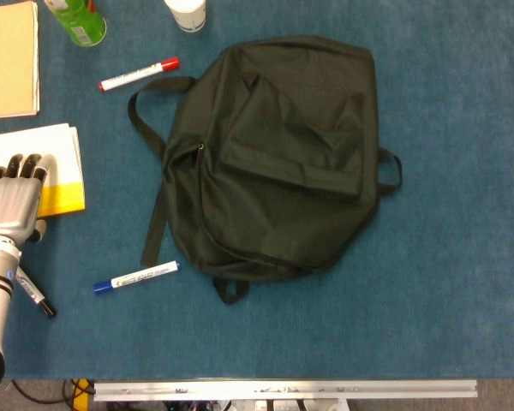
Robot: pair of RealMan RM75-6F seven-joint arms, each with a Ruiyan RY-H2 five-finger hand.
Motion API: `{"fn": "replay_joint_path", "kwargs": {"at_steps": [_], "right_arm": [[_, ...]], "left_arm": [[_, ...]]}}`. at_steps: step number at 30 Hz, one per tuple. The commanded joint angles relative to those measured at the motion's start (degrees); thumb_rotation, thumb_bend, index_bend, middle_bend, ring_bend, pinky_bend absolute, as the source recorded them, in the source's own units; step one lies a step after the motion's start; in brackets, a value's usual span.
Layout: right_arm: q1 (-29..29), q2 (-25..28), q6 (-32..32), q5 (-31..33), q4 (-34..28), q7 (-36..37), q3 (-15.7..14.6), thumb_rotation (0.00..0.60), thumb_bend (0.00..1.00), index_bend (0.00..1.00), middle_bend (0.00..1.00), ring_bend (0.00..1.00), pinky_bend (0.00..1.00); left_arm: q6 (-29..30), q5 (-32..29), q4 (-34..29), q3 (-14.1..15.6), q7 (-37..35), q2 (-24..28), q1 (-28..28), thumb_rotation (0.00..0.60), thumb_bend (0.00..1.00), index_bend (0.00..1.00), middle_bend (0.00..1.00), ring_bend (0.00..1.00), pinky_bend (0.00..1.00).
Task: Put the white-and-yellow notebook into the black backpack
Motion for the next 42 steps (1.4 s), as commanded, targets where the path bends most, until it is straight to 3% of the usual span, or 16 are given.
{"fn": "replay_joint_path", "kwargs": {"at_steps": [1, 42], "right_arm": [[-0.15, 0.04, 0.16, 0.06, 0.05, 0.05, -0.05, 0.600, 0.04, 0.41, 0.43, 0.30, 0.43], [-2.28, 0.81, 1.89, 1.15, 0.58, 1.97, -0.50, 0.600, 0.04, 0.41, 0.43, 0.30, 0.44]], "left_arm": [[-0.08, -0.30, 0.28, 0.30, -0.14, -0.17, -0.21, 0.600, 0.28, 0.03, 0.07, 0.04, 0.16], [-2.68, -6.10, 7.83, -0.43, -3.64, -4.53, -3.89, 0.600, 0.28, 0.05, 0.08, 0.06, 0.16]]}}
